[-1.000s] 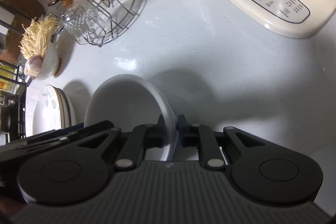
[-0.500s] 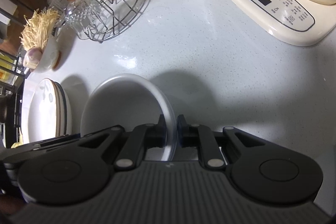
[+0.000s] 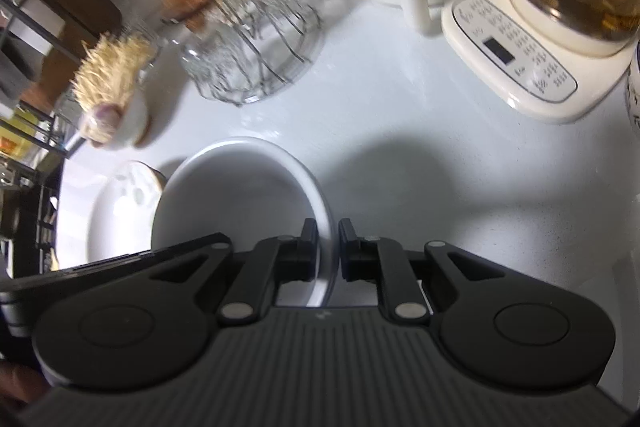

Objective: Organize plates and bowls
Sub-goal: 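Lower the white ceramic bowl onto the plate stack with both grippers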

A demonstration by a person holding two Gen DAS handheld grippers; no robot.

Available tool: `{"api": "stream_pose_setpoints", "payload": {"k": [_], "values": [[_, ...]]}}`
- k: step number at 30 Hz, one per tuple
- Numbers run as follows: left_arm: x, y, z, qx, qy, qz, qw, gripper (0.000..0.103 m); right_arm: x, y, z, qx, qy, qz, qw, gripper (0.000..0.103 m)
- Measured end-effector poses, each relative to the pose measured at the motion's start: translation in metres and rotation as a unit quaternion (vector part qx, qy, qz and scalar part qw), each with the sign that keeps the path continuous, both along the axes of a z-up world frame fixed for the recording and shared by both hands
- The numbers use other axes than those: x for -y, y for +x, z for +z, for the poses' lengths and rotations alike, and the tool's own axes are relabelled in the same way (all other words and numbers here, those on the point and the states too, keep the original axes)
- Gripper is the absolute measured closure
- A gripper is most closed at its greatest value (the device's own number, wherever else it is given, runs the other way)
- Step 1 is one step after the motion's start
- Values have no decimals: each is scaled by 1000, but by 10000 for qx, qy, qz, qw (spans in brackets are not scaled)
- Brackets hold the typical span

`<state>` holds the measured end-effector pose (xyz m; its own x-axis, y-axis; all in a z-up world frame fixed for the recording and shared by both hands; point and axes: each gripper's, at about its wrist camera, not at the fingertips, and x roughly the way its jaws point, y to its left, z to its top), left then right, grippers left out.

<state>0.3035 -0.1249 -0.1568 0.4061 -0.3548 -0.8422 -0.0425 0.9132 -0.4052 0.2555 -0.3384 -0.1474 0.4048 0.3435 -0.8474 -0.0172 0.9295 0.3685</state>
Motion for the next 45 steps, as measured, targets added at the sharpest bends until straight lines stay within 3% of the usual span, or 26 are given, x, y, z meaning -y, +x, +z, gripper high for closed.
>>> {"api": "stream_pose_setpoints", "payload": {"k": [10, 24, 36, 45], "values": [[-39, -17, 43, 418, 49, 35, 9991, 82, -35, -6, 37, 417, 162, 58, 9990, 89], [-100, -34, 59, 753, 92, 363, 9965, 82, -92, -8, 56, 693, 227, 382, 9966, 88], [-165, -56, 14, 248, 80, 1193, 9925, 81, -174, -4, 25, 412, -95, 1082, 9932, 87], [-185, -54, -19, 49, 72, 1169, 9931, 81, -202, 3, -2, 116, -319, 1085, 9935, 86]]}}
